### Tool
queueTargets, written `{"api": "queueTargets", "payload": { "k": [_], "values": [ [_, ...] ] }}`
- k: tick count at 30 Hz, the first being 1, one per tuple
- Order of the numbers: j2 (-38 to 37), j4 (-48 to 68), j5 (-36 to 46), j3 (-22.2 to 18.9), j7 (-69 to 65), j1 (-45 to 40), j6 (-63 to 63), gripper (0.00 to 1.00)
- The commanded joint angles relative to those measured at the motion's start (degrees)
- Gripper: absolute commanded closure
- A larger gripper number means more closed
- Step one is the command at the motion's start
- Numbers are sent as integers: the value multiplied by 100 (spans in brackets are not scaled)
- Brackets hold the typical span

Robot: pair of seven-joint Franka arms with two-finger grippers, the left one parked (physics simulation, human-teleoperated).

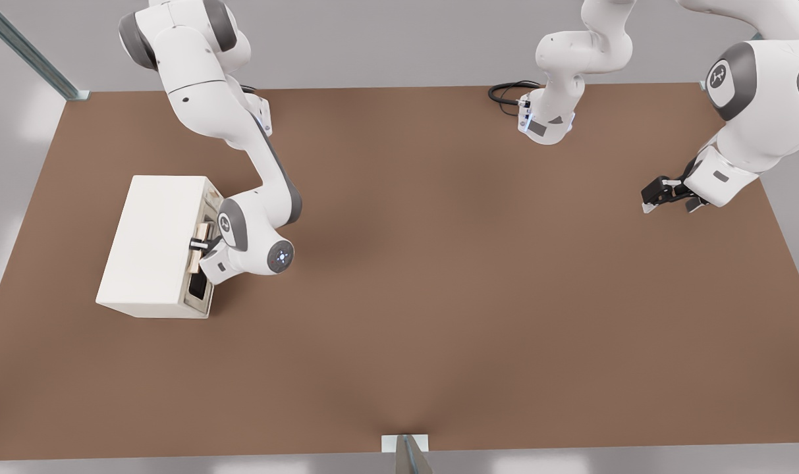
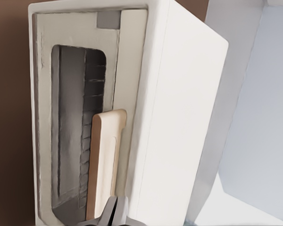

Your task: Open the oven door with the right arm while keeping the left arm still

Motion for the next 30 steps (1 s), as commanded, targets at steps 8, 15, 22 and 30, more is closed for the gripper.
{"api": "queueTargets", "payload": {
  "k": [8,15,22,30],
  "values": [
    [47,-124,-16,-26,865,-15,-6,100],
    [100,-142,-25,-26,926,-6,47,100],
    [135,-133,28,0,1111,56,187,100],
    [73,95,-113,53,829,205,152,100]
  ]
}}
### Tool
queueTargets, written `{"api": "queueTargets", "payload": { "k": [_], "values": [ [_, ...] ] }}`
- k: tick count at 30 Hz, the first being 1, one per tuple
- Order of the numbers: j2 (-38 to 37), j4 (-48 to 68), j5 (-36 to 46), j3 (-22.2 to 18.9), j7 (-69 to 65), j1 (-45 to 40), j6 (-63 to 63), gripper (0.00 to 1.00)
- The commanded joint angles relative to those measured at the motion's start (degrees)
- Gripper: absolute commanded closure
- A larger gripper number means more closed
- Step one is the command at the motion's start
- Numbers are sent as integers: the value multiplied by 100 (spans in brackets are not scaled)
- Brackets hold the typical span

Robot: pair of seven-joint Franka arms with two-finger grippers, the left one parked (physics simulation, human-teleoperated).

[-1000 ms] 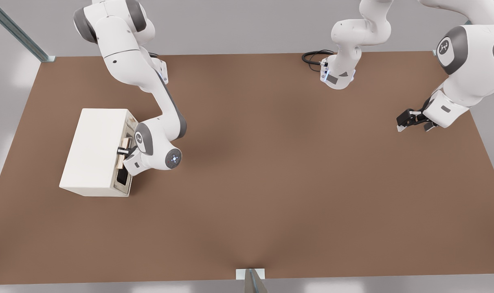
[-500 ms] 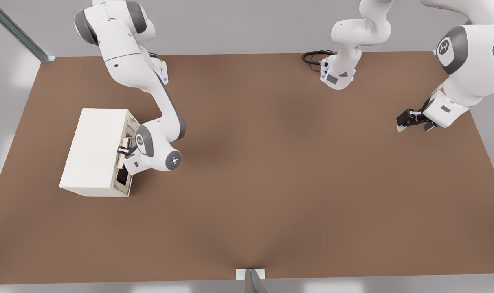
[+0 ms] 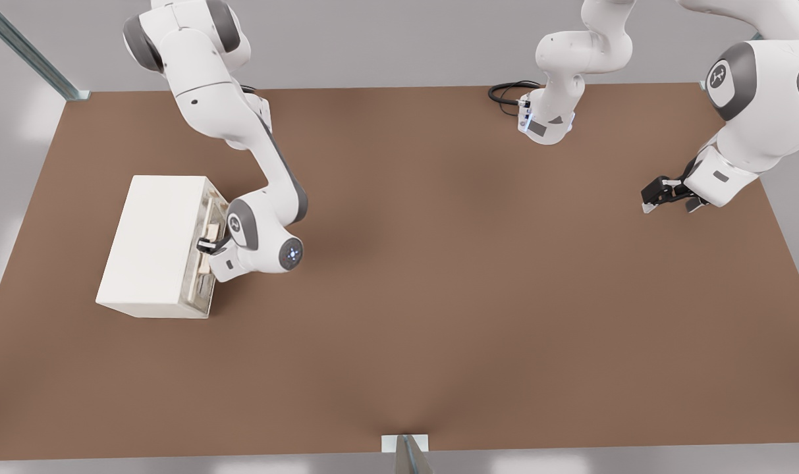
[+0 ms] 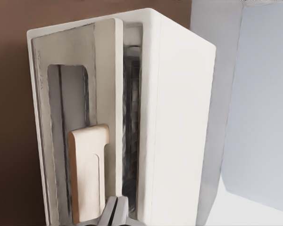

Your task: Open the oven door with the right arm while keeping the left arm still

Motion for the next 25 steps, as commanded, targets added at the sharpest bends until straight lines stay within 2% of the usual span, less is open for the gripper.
{"api": "queueTargets", "payload": {
  "k": [1,2,3,4,5,6,7,8,9,10,11,12,17,25],
  "values": [
    [-8,227,375,60,167,77,-10,100],
    [-8,403,613,95,193,77,-10,95],
    [-26,658,859,139,193,77,-10,71],
    [-131,895,1246,139,193,51,-1,0],
    [-351,966,1650,139,132,-28,-19,0],
    [-763,966,2194,341,-289,-344,-28,0],
    [-1396,975,2844,859,-1790,-1161,-36,0],
    [-1880,1053,3644,1027,-3355,-1908,-335,0],
    [-1924,1256,4041,992,-4324,-2304,-660,0],
    [-1995,1265,4041,843,-4351,-2428,-696,0],
    [-1951,1422,4015,825,-4351,-2437,-687,0],
    [-1740,2046,4015,834,-4342,-2437,-722,0],
    [-1652,2513,3979,825,-4404,-2647,-704,0],
    [-1652,2522,3988,834,-4439,-2823,-713,0]
  ]
}}
